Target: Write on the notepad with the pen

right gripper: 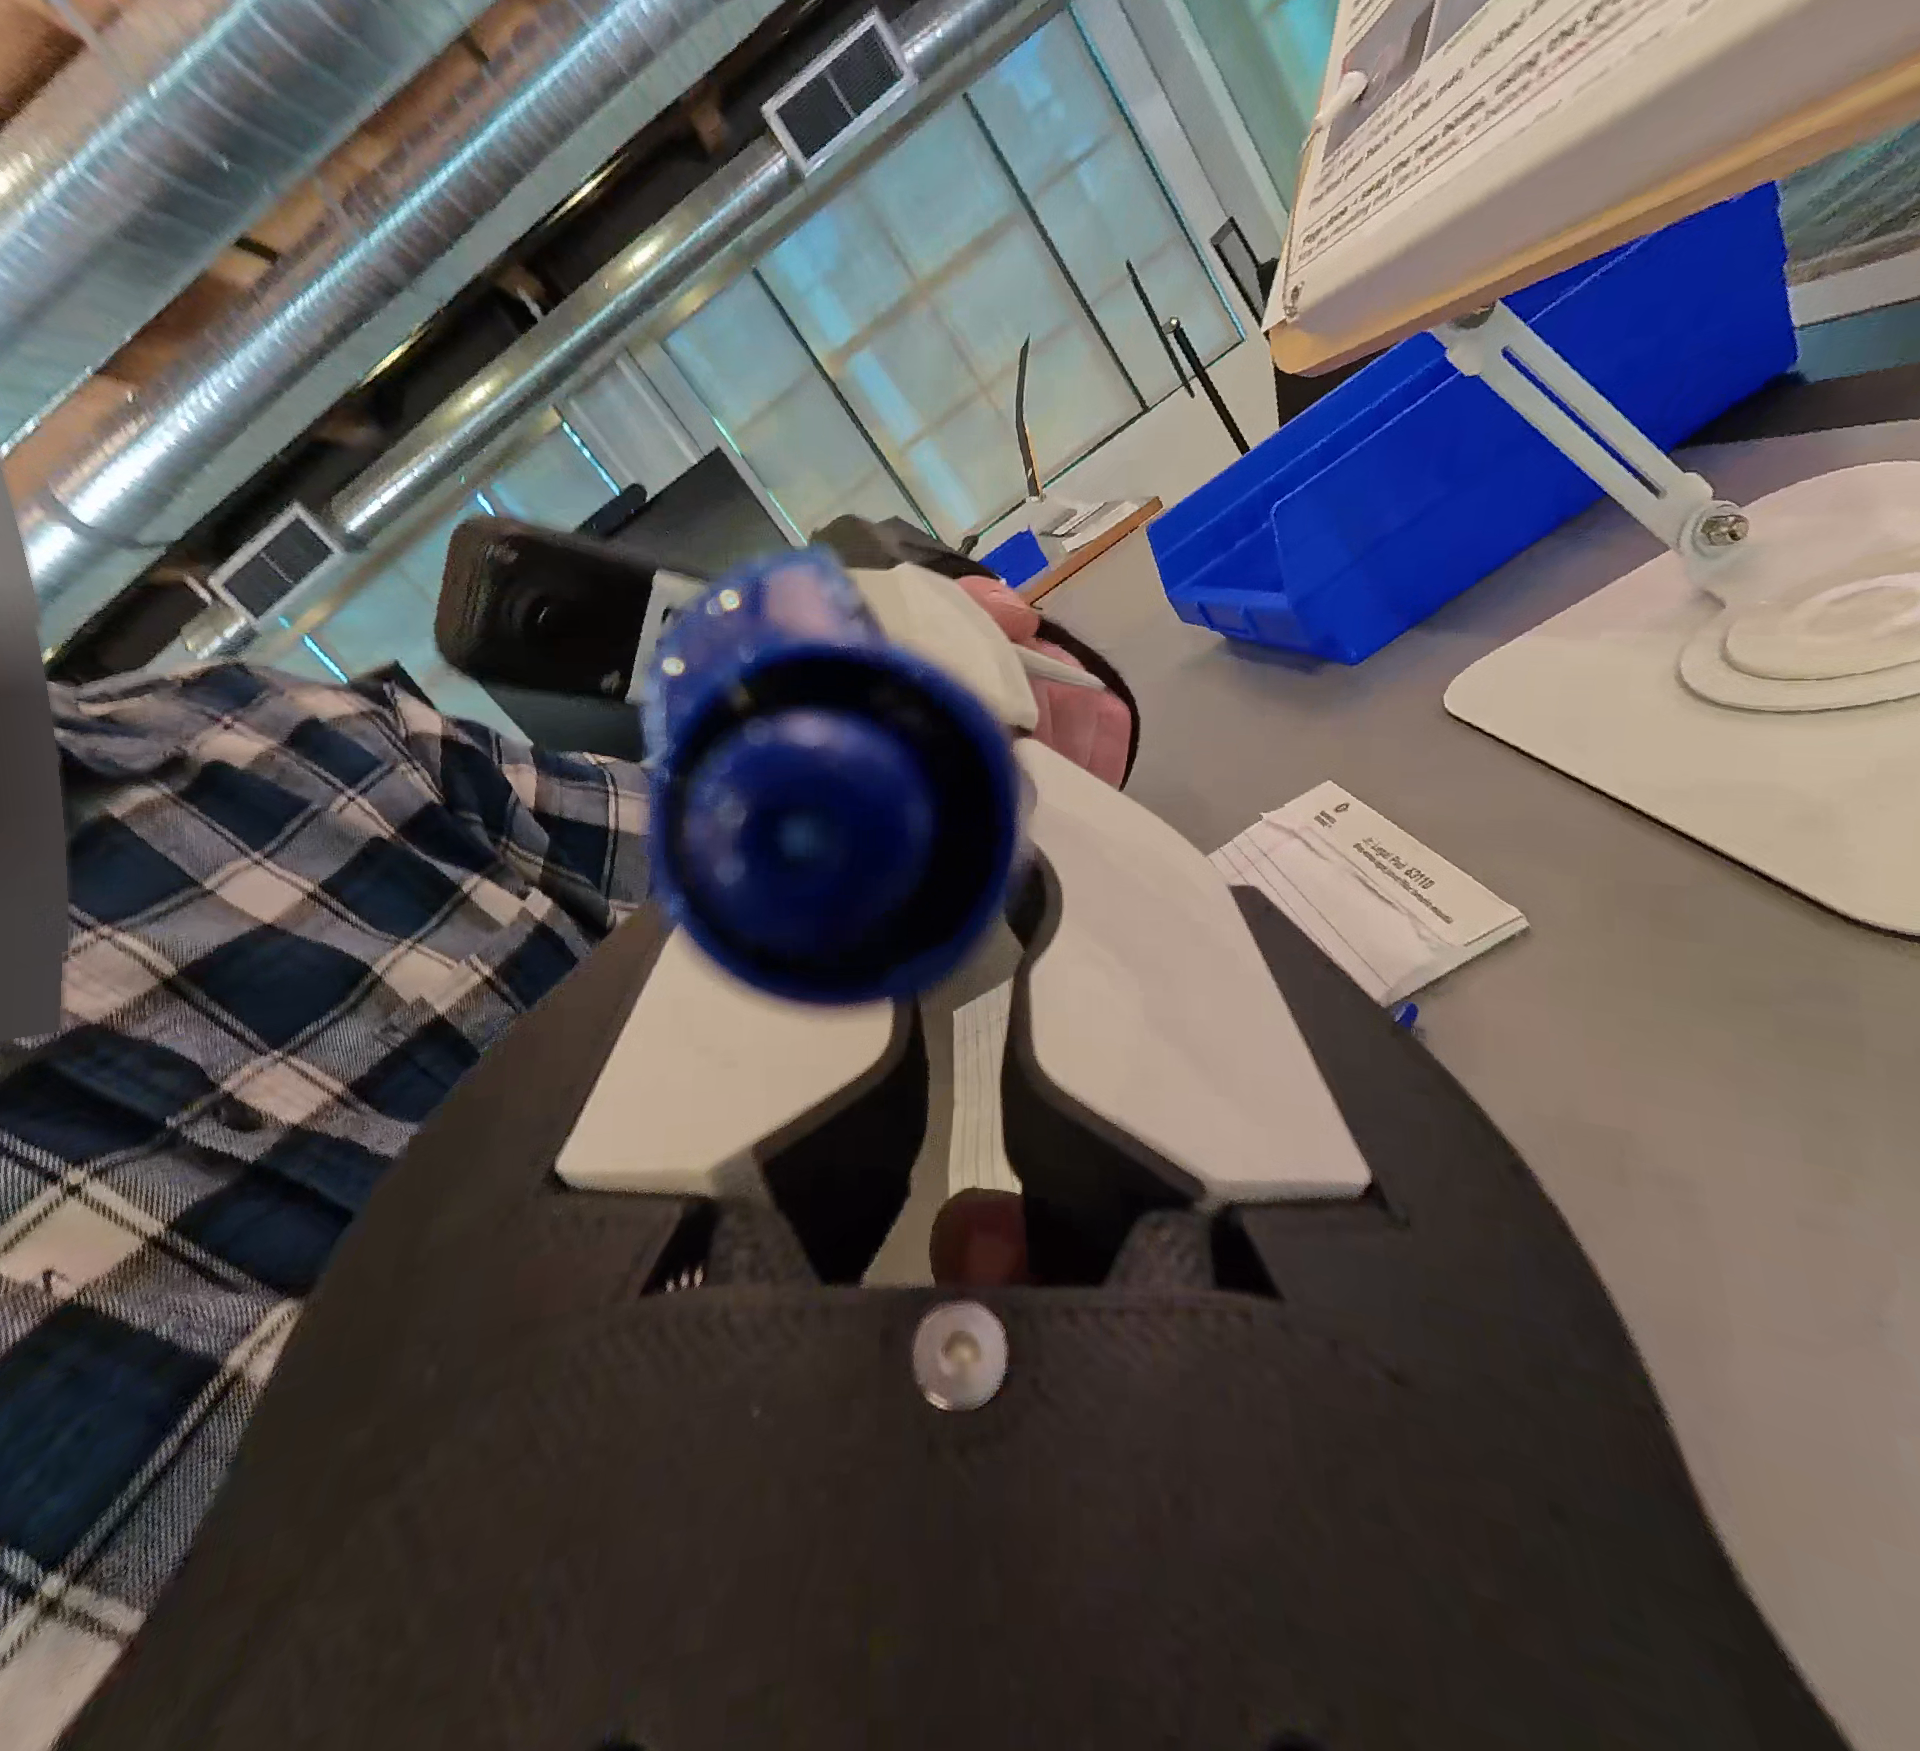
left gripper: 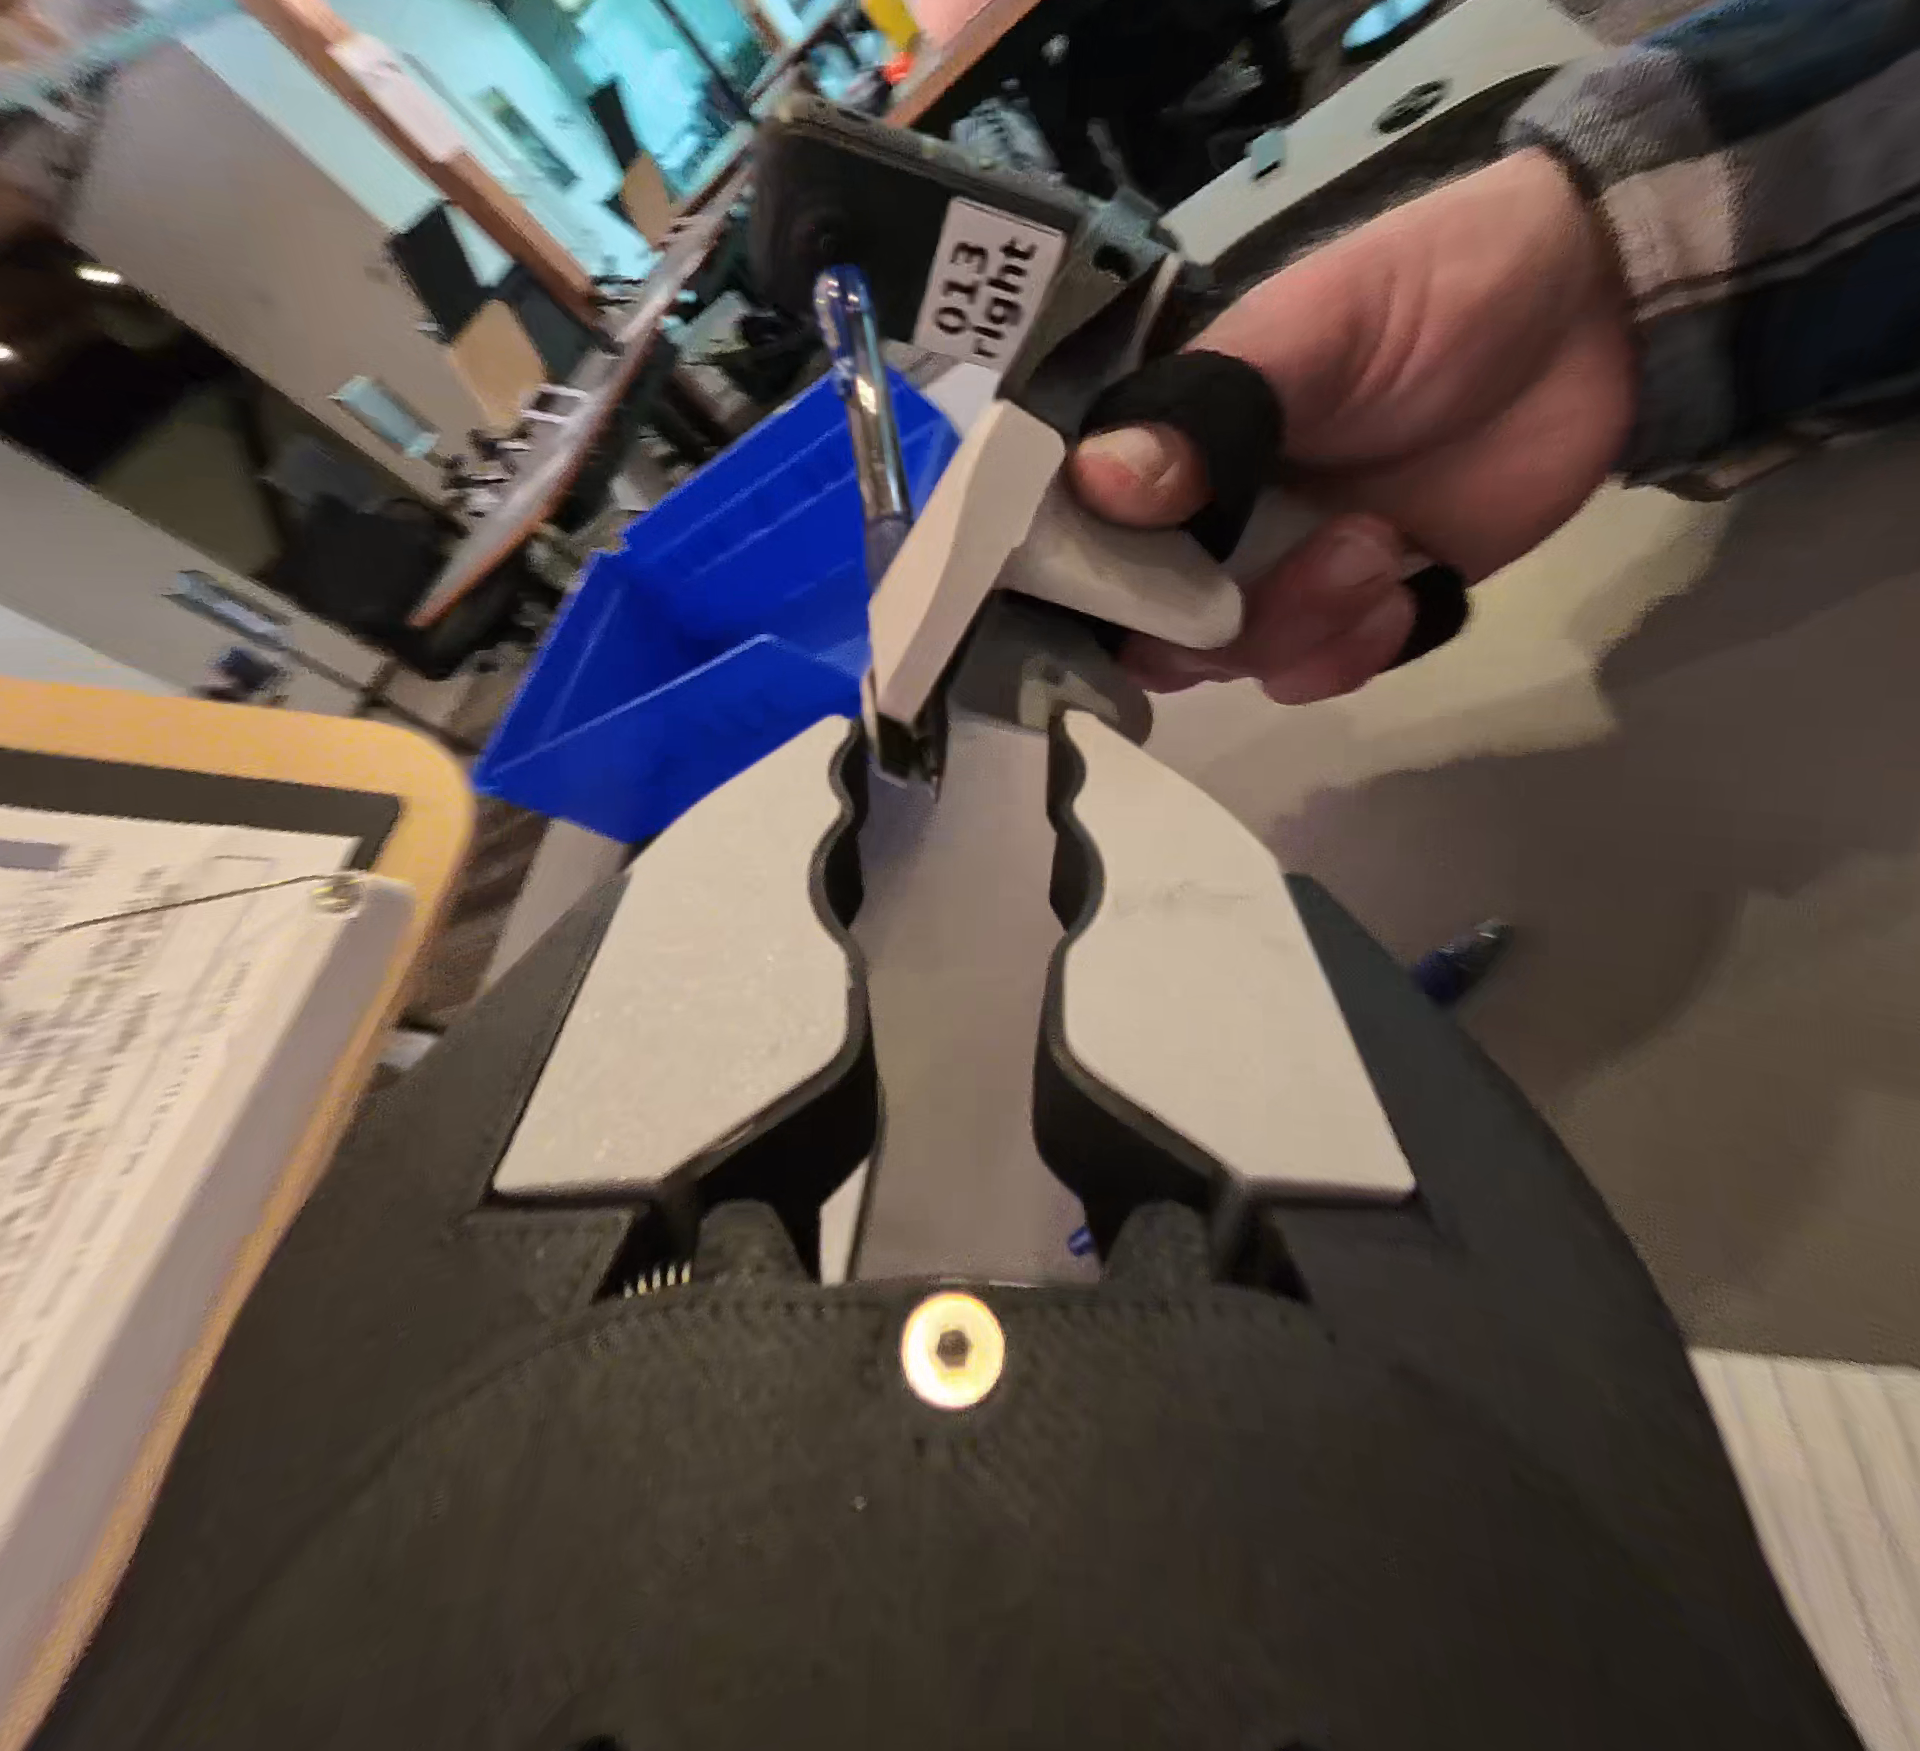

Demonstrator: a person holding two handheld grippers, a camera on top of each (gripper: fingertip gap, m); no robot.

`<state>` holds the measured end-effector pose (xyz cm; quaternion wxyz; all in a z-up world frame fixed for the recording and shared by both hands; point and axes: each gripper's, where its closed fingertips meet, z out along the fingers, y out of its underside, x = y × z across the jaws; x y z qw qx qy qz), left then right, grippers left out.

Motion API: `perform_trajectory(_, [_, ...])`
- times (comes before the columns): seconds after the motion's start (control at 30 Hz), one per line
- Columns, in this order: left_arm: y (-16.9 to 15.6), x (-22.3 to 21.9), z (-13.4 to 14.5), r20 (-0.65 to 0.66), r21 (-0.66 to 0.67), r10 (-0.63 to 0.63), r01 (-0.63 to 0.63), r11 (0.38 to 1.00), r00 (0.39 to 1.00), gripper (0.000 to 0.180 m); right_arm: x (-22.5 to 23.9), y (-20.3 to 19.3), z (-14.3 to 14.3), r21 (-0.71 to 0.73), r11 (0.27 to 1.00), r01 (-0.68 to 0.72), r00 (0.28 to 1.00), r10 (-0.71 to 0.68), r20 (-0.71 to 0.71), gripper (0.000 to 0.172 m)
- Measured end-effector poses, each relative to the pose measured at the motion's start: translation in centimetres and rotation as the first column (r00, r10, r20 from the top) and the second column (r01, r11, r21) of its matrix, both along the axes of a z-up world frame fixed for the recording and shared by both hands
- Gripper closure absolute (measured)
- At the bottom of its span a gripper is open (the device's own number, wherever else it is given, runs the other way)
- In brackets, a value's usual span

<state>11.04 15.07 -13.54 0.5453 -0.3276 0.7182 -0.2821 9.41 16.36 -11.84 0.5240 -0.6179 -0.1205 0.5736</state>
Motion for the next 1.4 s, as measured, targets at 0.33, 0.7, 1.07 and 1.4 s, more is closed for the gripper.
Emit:
perform_trajectory(0.33, [0.9,0.5,1.1,0.127,0.109,0.14,-0.154,0.982,0.982,0.17,0.5,0.4,0.7,-0.042,0.999,0.028,0.984,-0.035,-0.174,0.161])
perform_trajectory(0.7, [2.0,0.5,1.7,0.177,0.07,0.243,-0.259,0.963,0.954,0.173,0.7,1.2,1.5,-0.043,0.993,0.111,0.949,-0.118,-0.292,0.149])
perform_trajectory(1.07, [2.0,-0.7,3.6,0.233,-0.47,0.151,-0.025,0.882,0.961,0.173,6.7,2.5,5.4,0.111,0.906,0.41,0.885,-0.365,-0.29,0.107])
perform_trajectory(1.4, [2.0,-2.1,6.6,0.475,-0.843,-0.032,0.465,0.271,0.88,0.173,5.1,2.7,12.0,0.41,0.816,0.408,0.913,-0.375,-0.161,0.125])
